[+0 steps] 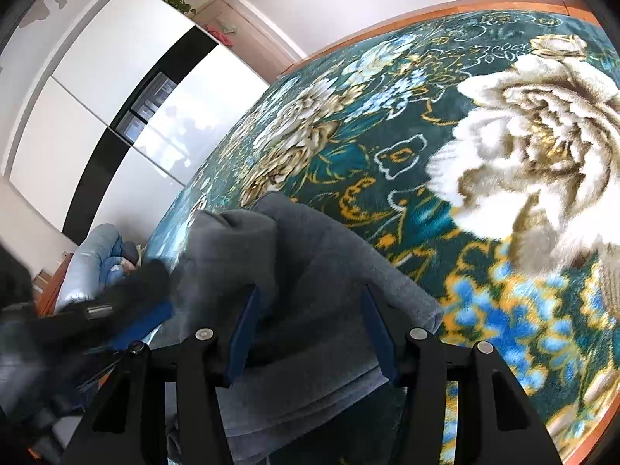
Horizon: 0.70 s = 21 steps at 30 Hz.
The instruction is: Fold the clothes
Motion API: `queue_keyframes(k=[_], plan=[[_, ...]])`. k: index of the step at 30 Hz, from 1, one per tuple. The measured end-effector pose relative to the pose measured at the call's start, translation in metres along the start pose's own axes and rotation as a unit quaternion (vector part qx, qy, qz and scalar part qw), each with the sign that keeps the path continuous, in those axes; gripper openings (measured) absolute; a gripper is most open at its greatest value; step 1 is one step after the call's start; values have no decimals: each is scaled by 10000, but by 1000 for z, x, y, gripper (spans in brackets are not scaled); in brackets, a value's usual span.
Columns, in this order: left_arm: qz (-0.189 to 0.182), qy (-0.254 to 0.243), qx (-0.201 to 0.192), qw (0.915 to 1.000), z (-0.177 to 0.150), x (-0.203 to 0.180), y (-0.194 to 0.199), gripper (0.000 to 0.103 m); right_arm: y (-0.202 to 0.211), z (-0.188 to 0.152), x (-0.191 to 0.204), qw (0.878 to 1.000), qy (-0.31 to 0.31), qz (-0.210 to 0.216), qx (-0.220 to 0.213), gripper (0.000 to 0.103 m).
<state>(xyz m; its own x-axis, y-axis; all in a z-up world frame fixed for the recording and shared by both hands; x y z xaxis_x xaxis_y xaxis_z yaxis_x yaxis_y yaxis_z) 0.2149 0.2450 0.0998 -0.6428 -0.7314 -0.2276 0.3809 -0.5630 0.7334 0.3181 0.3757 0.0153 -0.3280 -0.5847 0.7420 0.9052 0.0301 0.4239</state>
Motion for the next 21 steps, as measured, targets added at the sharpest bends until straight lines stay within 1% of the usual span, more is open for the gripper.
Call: queue_keyframes(k=[2,3,5,7,8,9,10,12,13,15,16,17,18,19,21], plan=[[48,216,-179,9996,-1,22,19,80,8,3,-1,9999,-19,22,-143,56],[197,318,-269,9989,-3,36,26,82,14,5,-1,9997,-18,43,-257,56],[715,510,-400,9953,-10,70,34,82,25,10,2,9989,59,157,-438,56],[1175,738,-333,9898,-23,102,33,82,31,12,5,9982,106,340,-490,58],[1369,904,-207,9862,-32,119,30,82,26,10,5,9983,60,468,-341,59],[1481,1094,-22,9829,-42,134,26,82,20,8,6,9980,5,604,-164,59],[1505,1231,124,9808,-49,143,22,82,13,4,9,9977,0,681,-26,59],[1487,1337,320,9793,-61,150,15,82,-2,-3,15,9965,13,806,232,59],[1475,1374,412,9786,-67,152,11,82,-6,-5,19,9964,93,800,278,59],[1507,1234,511,9795,-74,148,5,82,-16,-9,31,9953,379,786,410,59],[1519,1151,527,9803,-76,145,3,82,-22,-11,36,9944,503,772,512,64],[1532,1068,543,9809,-78,142,1,82,-29,-12,35,9948,553,609,604,68],[1544,985,559,9815,-81,139,0,82,-36,-13,29,9959,504,404,625,69],[1560,898,578,9820,-83,136,-2,82,-40,-14,22,9968,391,334,618,69],[1590,789,626,9821,-89,135,-2,82,-45,-9,12,9972,2,564,490,69]])
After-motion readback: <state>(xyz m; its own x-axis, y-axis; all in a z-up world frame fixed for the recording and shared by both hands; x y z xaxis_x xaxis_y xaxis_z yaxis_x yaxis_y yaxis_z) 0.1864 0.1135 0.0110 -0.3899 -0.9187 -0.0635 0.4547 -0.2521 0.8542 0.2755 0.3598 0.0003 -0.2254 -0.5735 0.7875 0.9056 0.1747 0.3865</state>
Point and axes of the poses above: each gripper's, at about its wrist camera, not at the fingertips, and y roughly against the way its jaws point, x to its left, z to its top, the point moved 4 cm from there along -y, roughly the way its jaws point, and after that the axes turned 12 degrees about z, right-handed, at the moved point
